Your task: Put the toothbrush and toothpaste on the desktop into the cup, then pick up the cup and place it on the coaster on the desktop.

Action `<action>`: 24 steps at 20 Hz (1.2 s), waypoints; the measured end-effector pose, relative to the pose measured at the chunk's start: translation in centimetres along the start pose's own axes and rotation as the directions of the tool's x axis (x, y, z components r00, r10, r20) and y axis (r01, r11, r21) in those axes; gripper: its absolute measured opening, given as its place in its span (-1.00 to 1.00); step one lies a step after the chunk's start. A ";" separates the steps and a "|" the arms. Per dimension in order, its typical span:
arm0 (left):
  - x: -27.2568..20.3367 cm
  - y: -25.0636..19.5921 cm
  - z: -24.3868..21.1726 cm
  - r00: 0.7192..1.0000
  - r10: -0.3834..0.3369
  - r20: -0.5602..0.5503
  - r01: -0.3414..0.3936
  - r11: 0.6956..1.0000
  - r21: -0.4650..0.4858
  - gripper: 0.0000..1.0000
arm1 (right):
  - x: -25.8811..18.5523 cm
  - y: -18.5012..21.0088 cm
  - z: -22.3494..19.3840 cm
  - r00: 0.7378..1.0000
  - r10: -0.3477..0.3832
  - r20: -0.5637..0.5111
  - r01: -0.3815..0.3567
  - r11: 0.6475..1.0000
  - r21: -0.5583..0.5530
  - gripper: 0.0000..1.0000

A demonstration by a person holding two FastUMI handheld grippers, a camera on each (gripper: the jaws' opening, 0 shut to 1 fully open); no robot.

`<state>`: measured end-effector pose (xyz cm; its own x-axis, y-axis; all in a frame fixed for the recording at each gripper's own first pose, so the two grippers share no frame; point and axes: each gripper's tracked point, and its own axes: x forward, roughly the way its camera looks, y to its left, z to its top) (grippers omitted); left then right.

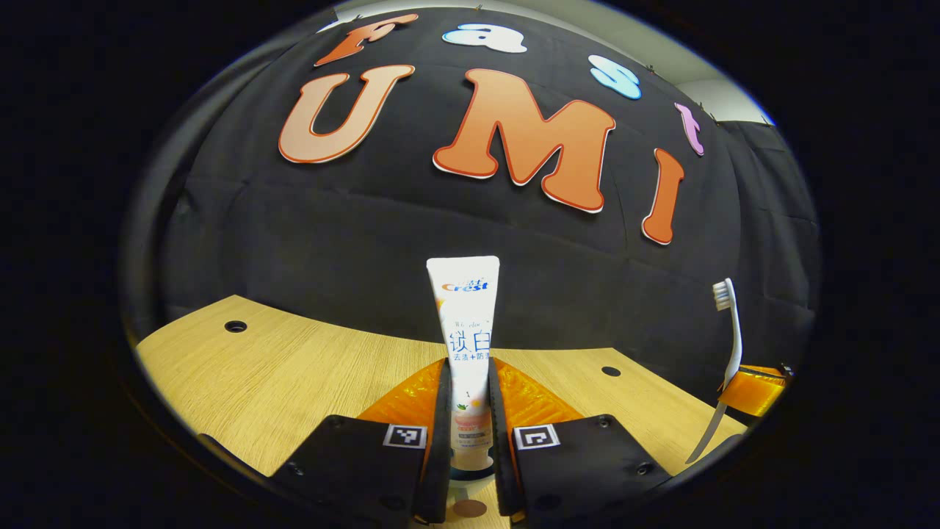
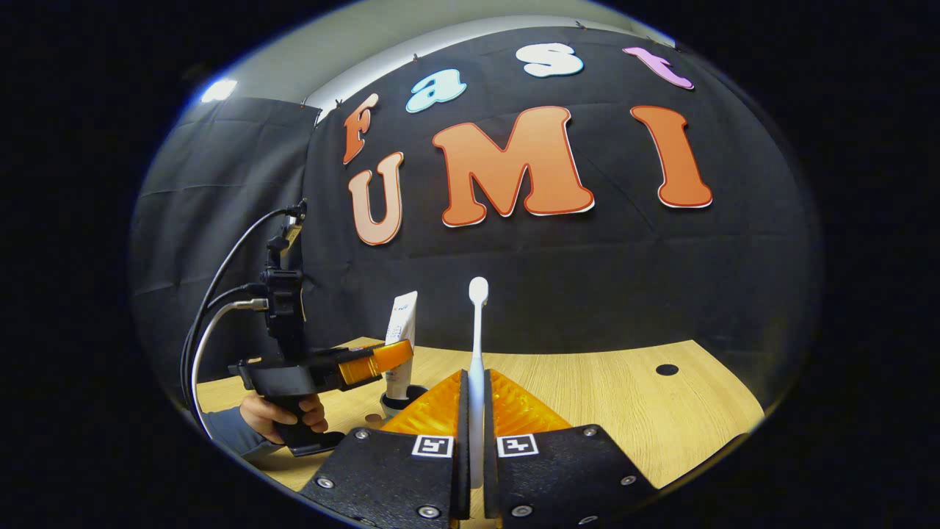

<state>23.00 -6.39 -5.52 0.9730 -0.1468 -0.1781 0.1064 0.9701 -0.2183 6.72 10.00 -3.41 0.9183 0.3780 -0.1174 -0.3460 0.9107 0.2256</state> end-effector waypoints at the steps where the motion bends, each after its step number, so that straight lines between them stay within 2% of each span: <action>1: 0.2 0.0 -0.4 1.000 -0.003 -0.011 0.003 1.000 -0.004 -0.41 | 0.2 -0.1 0.1 1.000 -0.002 0.003 0.002 1.000 0.007 -0.86; 13: 1.2 2.5 -3.7 0.996 -0.003 -0.087 0.001 1.000 -0.023 -0.41 | 3.5 -0.3 0.3 0.999 0.020 0.050 -0.023 0.999 0.041 -0.85; 24: -1.5 1.5 -4.8 0.986 -0.042 -0.164 0.034 0.998 -0.053 -0.38 | 6.9 2.2 2.3 0.987 0.087 0.139 -0.092 0.995 0.033 -0.85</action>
<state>20.74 -5.65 -10.24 0.9210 -0.2172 -0.3235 0.1281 0.9529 -0.2749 12.75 14.28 -1.50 0.9025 0.4290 0.0380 -0.4228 0.8658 0.2676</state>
